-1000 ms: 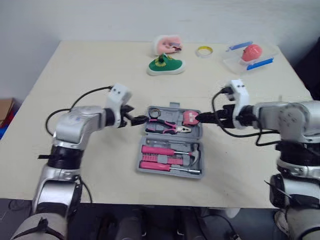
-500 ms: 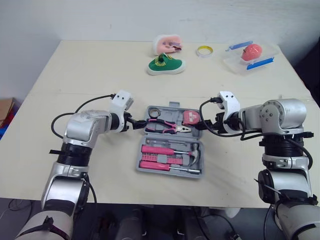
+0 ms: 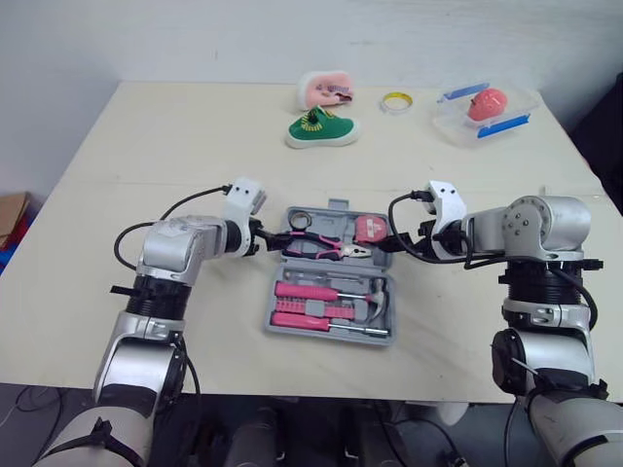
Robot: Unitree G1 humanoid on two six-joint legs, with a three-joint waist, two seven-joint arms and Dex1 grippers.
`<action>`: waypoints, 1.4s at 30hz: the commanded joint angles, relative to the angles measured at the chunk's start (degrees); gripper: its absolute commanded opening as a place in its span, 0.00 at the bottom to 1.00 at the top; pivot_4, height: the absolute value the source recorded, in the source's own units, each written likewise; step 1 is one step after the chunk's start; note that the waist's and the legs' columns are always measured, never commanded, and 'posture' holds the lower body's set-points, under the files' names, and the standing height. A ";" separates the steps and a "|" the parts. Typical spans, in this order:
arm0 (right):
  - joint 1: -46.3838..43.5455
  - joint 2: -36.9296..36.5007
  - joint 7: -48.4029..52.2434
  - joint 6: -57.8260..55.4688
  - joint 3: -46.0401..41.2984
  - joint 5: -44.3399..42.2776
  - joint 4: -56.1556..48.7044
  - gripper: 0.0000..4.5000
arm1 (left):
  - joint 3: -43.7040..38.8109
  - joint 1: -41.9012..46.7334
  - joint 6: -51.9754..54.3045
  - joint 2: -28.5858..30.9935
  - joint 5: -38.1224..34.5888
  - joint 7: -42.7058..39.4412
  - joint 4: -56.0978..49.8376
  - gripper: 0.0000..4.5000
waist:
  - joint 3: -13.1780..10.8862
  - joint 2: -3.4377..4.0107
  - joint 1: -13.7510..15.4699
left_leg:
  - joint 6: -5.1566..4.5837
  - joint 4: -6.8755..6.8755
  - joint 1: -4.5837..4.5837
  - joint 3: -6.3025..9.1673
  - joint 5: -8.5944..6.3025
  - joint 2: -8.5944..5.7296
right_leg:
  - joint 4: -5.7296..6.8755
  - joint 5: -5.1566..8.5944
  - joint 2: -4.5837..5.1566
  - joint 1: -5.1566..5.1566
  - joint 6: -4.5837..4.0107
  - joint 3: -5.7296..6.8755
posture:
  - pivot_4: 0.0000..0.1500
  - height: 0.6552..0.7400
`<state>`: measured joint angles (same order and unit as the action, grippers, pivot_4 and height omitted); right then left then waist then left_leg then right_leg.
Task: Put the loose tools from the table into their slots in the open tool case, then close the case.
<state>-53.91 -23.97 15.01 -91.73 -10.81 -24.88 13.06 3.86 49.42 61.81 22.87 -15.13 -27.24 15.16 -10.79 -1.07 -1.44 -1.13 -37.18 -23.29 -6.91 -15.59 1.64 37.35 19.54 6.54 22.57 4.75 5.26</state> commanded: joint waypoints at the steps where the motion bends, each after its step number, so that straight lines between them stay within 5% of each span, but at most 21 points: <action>1: 0.11 1.13 -0.01 -0.77 -0.53 -0.38 1.44 0.60 | 1.21 0.61 -0.68 -0.40 0.74 -0.82 1.21 0.94 | 0.00 0.00 -0.11 | 0.00 0.01 0.01 0.00 0.00 0.00 | 0.00 0.00 0.00 0.00 0.00 0.00 | 1.00 1.00; 6: 0.43 3.28 -0.86 -0.77 -2.61 -0.71 1.48 0.05 | 0.63 -0.23 1.07 0.13 0.08 -1.30 0.05 0.49 | 0.00 0.00 -0.10 | 0.03 0.03 0.01 0.00 0.02 0.00 | 0.02 0.00 0.00 0.01 0.00 -0.01 | 1.00 1.00; 11: 0.96 4.87 -2.33 -0.77 -6.05 -1.14 0.23 0.00 | 0.48 -1.94 2.99 0.21 -0.72 -1.59 -2.71 0.05 | 0.00 0.00 -0.16 | 0.04 0.04 0.03 0.00 0.02 0.01 | 0.03 0.00 0.00 0.00 0.00 -0.03 | 1.00 1.00; 15: 3.12 5.99 -1.46 4.13 -6.52 -1.25 -6.84 0.00 | -6.07 -2.72 0.86 -3.22 -3.78 0.32 -5.25 0.03 | 0.00 0.00 -0.20 | 0.10 0.09 0.08 0.00 0.06 0.01 | 0.06 0.01 0.00 0.01 -0.01 -0.04 | 1.00 1.00; 18: 9.29 4.88 4.54 14.86 -3.71 -3.63 -18.60 0.00 | -11.16 -4.15 -7.46 -5.25 -4.56 1.33 -7.95 0.03 | -0.01 -0.01 -0.11 | 0.10 0.09 0.00 0.01 0.06 0.00 | 0.02 0.01 0.00 0.06 -0.01 -0.05 | 1.00 1.00; 22: 19.66 -4.02 14.61 37.02 6.97 3.49 -25.11 0.00 | -11.02 -8.65 -19.41 -4.78 -2.45 -0.09 -9.82 0.03 | -0.03 -0.04 0.02 | 0.10 0.13 -0.10 -0.03 0.05 -0.08 | -0.04 -0.01 0.01 0.15 0.02 -0.04 | 1.00 1.00; 28: 30.82 -9.00 17.92 77.10 15.18 18.68 -18.22 0.00 | -7.67 -16.53 -45.67 -3.49 3.84 -2.58 -6.04 0.03 | -0.06 -0.09 -0.06 | 0.08 0.19 -0.03 -0.23 0.03 -0.08 | -0.46 -0.06 -0.02 0.14 0.11 0.02 | 1.00 1.00; 34: 33.13 -11.67 14.47 103.39 17.94 28.79 -5.52 0.00 | -4.48 -21.05 -66.57 -0.33 10.03 -3.44 -0.06 0.03 | -0.05 -0.10 -0.14 | 0.07 0.10 0.15 -0.30 0.03 0.01 | -0.38 -0.07 -0.03 0.04 0.09 0.08 | 1.00 1.00; 42: 35.35 -11.66 10.82 120.16 19.23 34.14 3.18 0.00 | -3.77 -24.58 -81.99 2.67 11.39 -6.51 4.90 0.03 | -0.05 -0.09 -0.34 | 0.06 0.10 0.26 -0.24 0.03 0.07 | -0.37 -0.07 -0.01 -0.07 0.06 -0.02 | 1.00 1.00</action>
<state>-20.53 -33.27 24.28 27.58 8.20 5.99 14.34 1.94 25.99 -18.90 23.00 -4.18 -33.03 19.80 -10.85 -1.16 -1.78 -1.07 -37.09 -23.03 -7.15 -15.56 1.71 36.99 19.47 6.53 22.50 4.81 5.23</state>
